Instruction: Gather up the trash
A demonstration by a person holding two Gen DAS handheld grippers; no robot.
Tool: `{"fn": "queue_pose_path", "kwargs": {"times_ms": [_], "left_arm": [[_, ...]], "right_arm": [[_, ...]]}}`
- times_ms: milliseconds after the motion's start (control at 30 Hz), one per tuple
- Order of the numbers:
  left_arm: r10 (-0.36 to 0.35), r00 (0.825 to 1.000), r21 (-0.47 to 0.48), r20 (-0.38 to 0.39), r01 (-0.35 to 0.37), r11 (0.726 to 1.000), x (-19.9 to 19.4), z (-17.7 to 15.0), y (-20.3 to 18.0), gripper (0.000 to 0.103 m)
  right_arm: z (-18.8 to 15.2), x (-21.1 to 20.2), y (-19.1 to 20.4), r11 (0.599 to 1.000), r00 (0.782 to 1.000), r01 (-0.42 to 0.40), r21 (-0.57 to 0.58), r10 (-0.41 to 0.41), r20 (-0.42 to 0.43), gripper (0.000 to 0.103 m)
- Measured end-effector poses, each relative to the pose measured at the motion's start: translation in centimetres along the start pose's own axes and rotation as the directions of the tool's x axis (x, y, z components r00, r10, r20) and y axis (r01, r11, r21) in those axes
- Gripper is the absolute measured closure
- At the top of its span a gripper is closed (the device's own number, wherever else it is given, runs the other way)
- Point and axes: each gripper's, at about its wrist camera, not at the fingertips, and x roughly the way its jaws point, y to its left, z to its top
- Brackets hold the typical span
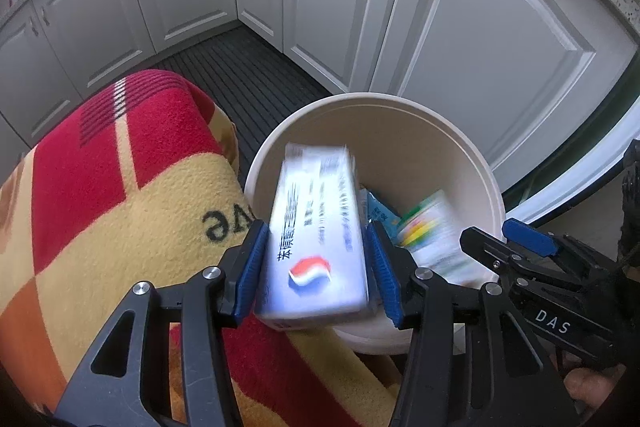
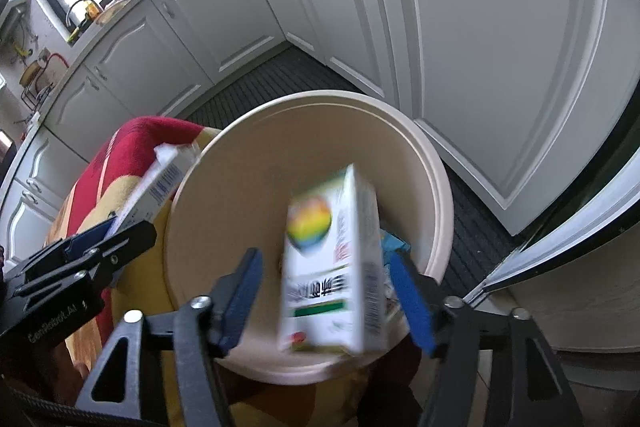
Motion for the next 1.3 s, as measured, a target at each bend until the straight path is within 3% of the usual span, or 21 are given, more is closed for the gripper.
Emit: {"fn": "queue_pose_path", "kwargs": {"times_ms": [167, 300, 800, 967, 1167, 1300], "left_arm": [[-0.056, 0.998, -0.046, 0.009, 0.057, 0.997, -0.2, -0.3, 0.7, 0.043], [-0.041, 0.999, -0.033, 0.017, 0.042, 0.999, -0.6, -0.6, 0.3, 0.038], [0.048, 0.994, -0.091, 0.093, -0.039, 0.995, -4.5, -2.1, 2.2, 0.037], [0.109, 0.981, -0.068, 0.162, -0.099, 0.993, -7.4, -2.8, 2.2, 0.037], [0.137, 0.954, -0.06, 0.266, -0.126, 0.99, -11.4, -3.5, 2.1, 0.037], [0.15, 0.929, -0.062, 0.339, -0.137, 0.989, -14.2, -4.1, 2.1, 0.037]], "right_arm": [[-0.4, 0.0, -0.1, 1.0, 1.0, 0.003, 0.002, -0.003, -0.007, 0.037], [-0.8, -0.4, -0.1, 1.0, 1.0, 0.001, 0.006, -0.001, -0.002, 0.037], [-2.3, -4.1, 2.4, 0.997, 0.995, 0.041, -0.062, -0.035, 0.089, 0.033], [-2.7, -6.3, 3.6, 0.995, 0.986, 0.059, -0.079, -0.046, 0.157, 0.021], [-2.9, -9.6, 4.7, 0.993, 0.968, 0.084, -0.084, -0.062, 0.242, 0.021], [-3.5, -12.5, 5.8, 0.987, 0.942, 0.12, -0.104, -0.08, 0.325, 0.02]]}}
